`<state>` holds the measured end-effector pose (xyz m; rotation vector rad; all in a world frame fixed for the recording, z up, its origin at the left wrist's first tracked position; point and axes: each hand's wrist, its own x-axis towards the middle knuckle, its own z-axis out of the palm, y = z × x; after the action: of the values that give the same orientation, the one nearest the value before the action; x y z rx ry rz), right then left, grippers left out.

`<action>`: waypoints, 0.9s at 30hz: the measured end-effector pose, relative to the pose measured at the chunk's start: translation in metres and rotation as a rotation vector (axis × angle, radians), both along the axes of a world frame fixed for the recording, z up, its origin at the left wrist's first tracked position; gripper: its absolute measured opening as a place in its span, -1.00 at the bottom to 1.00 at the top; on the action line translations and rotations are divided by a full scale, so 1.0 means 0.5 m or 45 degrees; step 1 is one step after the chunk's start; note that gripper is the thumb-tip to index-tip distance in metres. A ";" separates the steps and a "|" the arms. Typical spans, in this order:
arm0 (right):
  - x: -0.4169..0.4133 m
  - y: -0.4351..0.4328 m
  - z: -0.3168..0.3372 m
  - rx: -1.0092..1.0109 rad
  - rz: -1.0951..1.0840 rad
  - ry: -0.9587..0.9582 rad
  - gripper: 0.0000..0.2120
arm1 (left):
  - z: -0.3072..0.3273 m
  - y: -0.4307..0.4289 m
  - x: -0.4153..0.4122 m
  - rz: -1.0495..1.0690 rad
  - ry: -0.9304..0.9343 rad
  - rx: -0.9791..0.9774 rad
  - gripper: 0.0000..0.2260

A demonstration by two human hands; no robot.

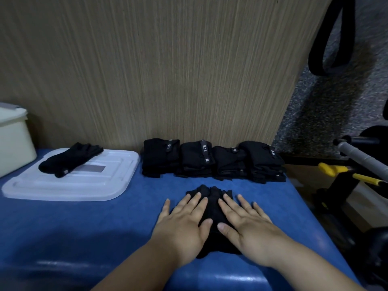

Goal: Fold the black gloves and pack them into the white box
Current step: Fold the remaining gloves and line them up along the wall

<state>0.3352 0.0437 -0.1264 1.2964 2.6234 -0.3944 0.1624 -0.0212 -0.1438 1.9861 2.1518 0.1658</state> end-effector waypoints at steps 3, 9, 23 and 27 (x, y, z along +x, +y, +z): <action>0.001 0.000 -0.001 -0.003 -0.011 0.023 -0.21 | -0.002 0.002 -0.001 0.042 0.002 -0.013 -0.48; 0.011 -0.002 0.001 0.078 -0.113 0.139 -0.35 | 0.001 -0.005 -0.007 0.068 -0.078 0.061 -0.50; -0.010 -0.004 0.009 0.218 -0.507 0.485 -0.69 | 0.000 -0.009 -0.002 -0.025 -0.013 0.023 -0.54; 0.021 0.002 0.020 0.177 -0.572 0.739 -0.82 | 0.008 0.002 0.036 -0.056 -0.059 0.011 -0.53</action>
<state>0.3455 0.0446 -0.1163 2.0966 2.8100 -0.7668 0.1802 -0.0200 -0.1397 2.0126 2.0805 0.2130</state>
